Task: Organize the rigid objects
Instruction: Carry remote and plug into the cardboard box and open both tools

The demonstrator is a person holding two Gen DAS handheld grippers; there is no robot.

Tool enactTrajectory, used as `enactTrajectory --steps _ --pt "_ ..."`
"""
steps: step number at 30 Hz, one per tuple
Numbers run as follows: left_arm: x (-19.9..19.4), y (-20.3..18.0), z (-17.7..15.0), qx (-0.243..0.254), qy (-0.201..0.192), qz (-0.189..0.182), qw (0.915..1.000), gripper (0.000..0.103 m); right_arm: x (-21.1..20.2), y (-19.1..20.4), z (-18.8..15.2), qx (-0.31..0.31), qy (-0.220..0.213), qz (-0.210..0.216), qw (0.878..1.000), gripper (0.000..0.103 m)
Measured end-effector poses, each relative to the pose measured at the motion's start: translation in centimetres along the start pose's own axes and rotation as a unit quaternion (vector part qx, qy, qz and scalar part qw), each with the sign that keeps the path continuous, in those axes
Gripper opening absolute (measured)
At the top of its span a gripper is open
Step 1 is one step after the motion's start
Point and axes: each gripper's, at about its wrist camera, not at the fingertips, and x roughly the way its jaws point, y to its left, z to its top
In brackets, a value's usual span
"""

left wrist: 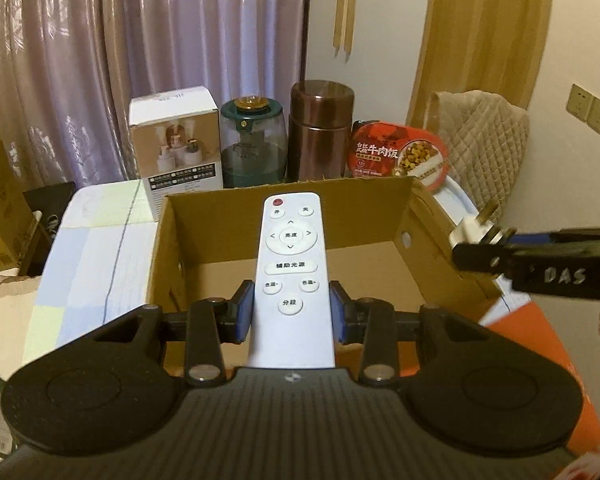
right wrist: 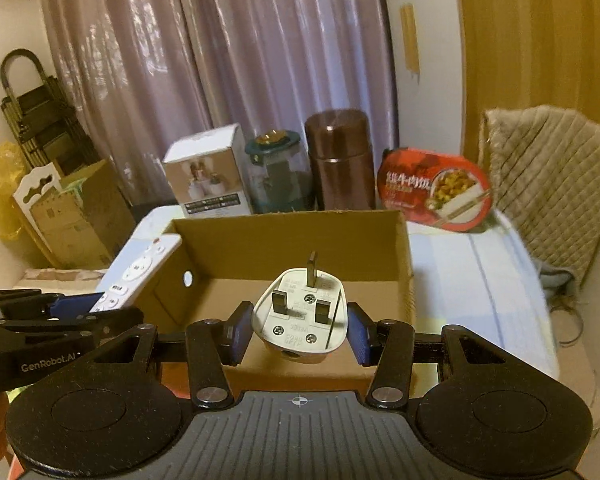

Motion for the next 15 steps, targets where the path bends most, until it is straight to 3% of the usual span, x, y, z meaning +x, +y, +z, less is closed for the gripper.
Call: enactTrajectory --steps 8,15 --pt "5.6 0.0 0.6 -0.001 0.033 -0.007 0.9994 0.033 6.8 -2.1 -0.9 0.006 0.06 -0.015 0.998 0.046" --pt "8.5 -0.4 -0.5 0.005 0.052 -0.007 0.9986 0.033 9.0 -2.5 -1.9 0.001 0.076 -0.018 0.997 0.046"
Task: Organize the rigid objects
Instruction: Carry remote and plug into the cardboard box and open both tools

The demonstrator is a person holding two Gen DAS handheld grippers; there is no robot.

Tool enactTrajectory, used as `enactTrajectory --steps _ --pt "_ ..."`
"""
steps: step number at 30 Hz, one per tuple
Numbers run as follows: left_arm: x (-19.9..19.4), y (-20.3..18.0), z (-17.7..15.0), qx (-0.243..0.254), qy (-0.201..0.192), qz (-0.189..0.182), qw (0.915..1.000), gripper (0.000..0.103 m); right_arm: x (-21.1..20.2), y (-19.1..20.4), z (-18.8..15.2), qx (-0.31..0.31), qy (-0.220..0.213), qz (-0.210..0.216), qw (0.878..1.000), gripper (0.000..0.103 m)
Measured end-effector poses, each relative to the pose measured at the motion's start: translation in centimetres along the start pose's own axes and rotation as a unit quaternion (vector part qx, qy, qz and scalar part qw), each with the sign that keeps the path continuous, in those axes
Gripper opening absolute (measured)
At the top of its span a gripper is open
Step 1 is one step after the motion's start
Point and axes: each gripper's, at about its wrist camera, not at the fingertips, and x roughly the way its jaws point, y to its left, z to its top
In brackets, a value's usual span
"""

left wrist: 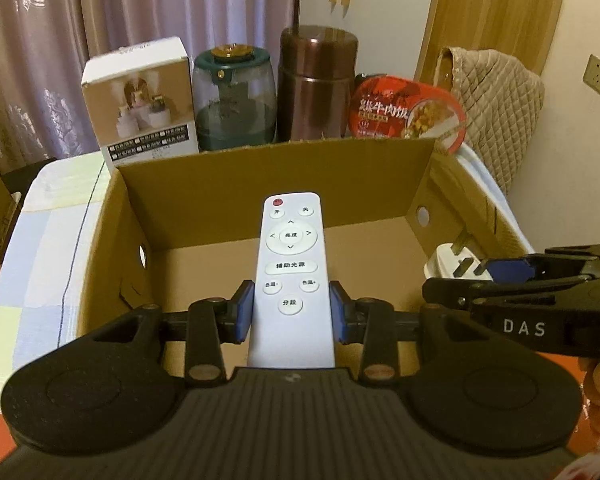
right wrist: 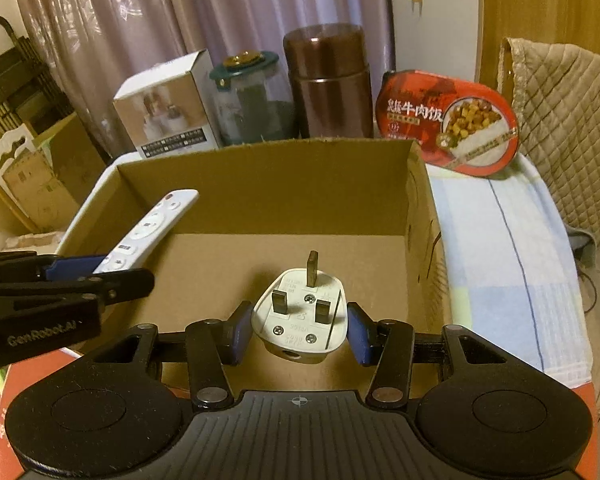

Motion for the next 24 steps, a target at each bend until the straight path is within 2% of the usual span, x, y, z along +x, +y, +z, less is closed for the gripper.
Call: enactTrajectory --steps 6,7,8,9,24 --pt "0.9 -0.2 -0.3 0.004 0.0 0.012 0.9999 0.034 0.4 0.0 -0.3 -0.001 0.004 -0.002 1.0 0.046" --pt "0.9 -0.2 -0.4 0.004 -0.002 0.013 0.9999 0.037 0.4 0.0 -0.3 -0.001 0.004 -0.002 1.0 0.046" --pt "0.8 -0.2 -0.5 0.002 -0.003 0.014 0.9999 0.047 0.4 -0.1 -0.3 0.0 0.003 -0.002 1.0 0.046" --pt "0.6 0.0 -0.5 -0.001 -0.007 0.014 0.9999 0.049 0.4 -0.1 -0.3 0.0 0.003 -0.002 1.0 0.046" --pt "-1.9 1.0 -1.0 -0.013 -0.021 0.017 0.9996 0.049 0.3 0.1 -0.5 -0.004 0.007 -0.009 1.0 0.046"
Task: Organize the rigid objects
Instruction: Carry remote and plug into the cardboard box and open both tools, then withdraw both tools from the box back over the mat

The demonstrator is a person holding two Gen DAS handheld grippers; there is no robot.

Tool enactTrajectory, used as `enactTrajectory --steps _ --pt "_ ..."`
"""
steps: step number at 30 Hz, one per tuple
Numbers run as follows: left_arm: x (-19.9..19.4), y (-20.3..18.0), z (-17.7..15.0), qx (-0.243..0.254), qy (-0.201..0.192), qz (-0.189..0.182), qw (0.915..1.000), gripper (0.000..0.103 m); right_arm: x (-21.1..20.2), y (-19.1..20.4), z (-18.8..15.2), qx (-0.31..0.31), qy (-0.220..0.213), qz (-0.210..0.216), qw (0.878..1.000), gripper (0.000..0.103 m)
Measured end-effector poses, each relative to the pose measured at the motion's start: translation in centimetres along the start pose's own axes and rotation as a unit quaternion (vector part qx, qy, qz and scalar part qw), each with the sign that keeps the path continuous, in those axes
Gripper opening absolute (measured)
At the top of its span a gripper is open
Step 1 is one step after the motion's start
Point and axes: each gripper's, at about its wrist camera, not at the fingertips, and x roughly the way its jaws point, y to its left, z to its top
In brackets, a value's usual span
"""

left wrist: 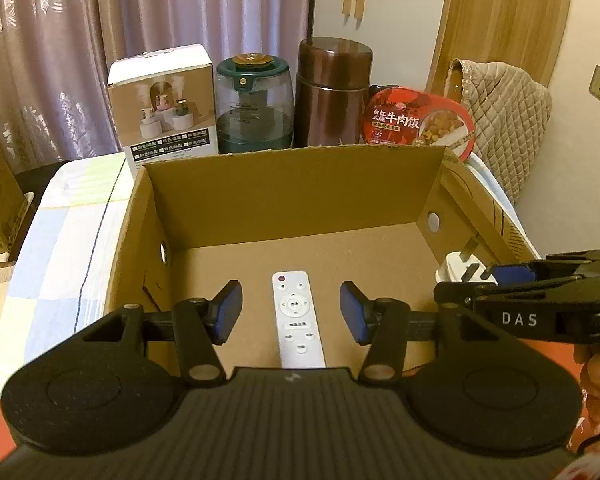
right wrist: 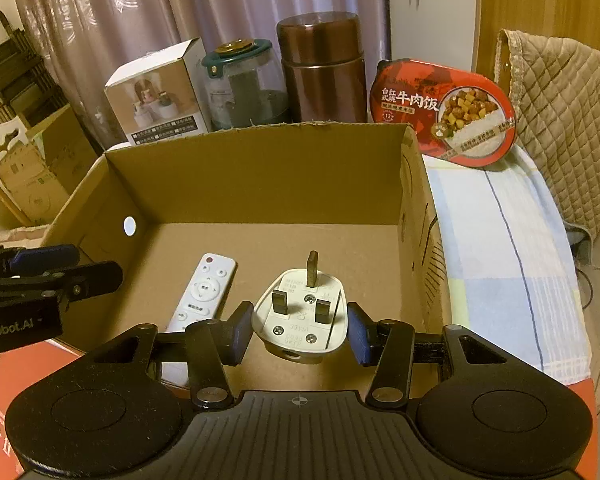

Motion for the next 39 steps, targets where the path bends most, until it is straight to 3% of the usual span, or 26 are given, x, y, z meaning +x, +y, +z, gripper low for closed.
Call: enactTrajectory --steps 4,8,16,21,26,33,39 --pt "-0.9 0.2 -0.3 -0.002 -0.005 0.002 1.0 0.049 -0.7 0.0 0.2 -0.005 -0.023 -0.002 1.0 0.047" --pt "-2.4 0.4 -0.6 -0.002 -0.017 0.005 0.9998 0.049 -2.7 0.0 0.7 0.0 -0.051 0.002 0.999 0.059" --pt "-8.6 0.6 -2.6 -0.026 -0.05 0.001 0.9984 0.051 -10.4 0.7 -1.0 -0.007 -0.108 0.005 0.994 0.061" --pt "-13.7 0.2 -5.7 -0.039 -0.074 0.006 0.9965 0.054 -16.0 1.2 -5.3 0.019 -0.132 0.018 0.991 0.062" --pt "-18.1 -0.5 -10.1 -0.048 -0.083 0.012 0.9953 0.061 -20.0 2.1 -11.9 0.035 -0.133 0.021 0.99 0.064" --pt "-21.9 -0.6 -16.9 -0.069 -0.066 0.027 0.9951 0.065 -23.4 3.5 -19.9 0.043 -0.124 0.003 0.991 0.066" --pt "-23.5 -0.7 -21.1 -0.077 -0.052 0.031 0.9952 0.069 -24.9 4.9 -24.6 0.03 -0.118 -0.023 0.992 0.069"
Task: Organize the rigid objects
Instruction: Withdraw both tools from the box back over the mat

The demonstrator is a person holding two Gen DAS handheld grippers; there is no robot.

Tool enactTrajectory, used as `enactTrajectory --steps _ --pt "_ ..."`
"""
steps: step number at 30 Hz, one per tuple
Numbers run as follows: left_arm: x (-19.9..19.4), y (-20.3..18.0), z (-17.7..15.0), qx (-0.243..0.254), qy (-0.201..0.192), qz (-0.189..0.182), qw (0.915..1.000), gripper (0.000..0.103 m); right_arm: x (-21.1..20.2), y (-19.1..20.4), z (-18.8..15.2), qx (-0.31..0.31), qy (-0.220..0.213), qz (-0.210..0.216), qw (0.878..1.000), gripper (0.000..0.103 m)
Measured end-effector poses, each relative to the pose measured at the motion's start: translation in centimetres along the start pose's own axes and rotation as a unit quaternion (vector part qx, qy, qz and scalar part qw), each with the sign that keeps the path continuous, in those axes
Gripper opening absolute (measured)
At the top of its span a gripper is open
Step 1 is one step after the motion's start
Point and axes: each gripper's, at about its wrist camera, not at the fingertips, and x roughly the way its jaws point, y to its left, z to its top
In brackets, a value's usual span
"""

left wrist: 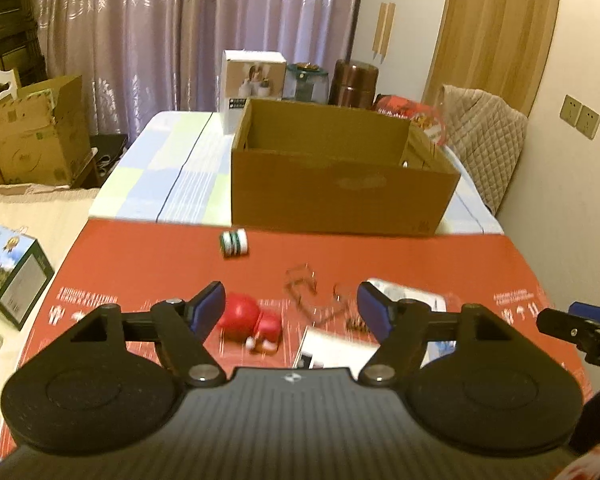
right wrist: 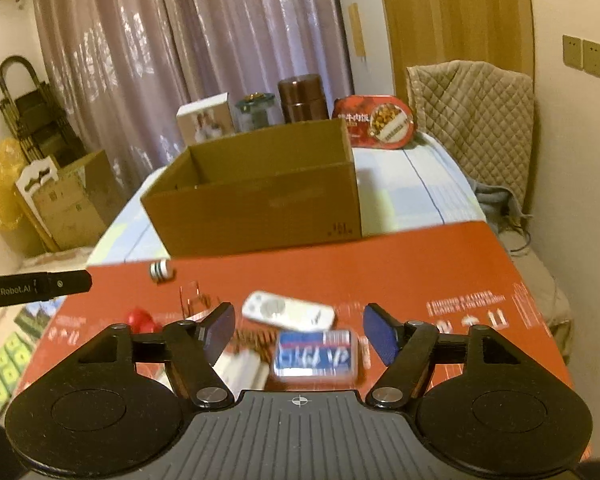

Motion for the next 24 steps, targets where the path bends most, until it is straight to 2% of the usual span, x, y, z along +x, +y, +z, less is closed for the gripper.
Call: enactTrajectory --steps 5,9,24 --pt "-0.7 0.1 -2.3 0.009 0.011 0.006 0.9999 0.07 -1.1 1.7 -3.0 -0.043 -0.007 -0.027 0.999 0.076" --pt "-0.8 0.1 -3.2 0.011 0.018 0.008 0.9997 0.071 -0.7 2.7 -4.6 -0.049 0.007 -0.021 0.999 0.078" --pt "2.6 0.7 -4.2 0.049 0.027 -0.005 0.9984 0.073 2.7 6.5 -6.4 -0.093 0.013 -0.032 0.995 0.083"
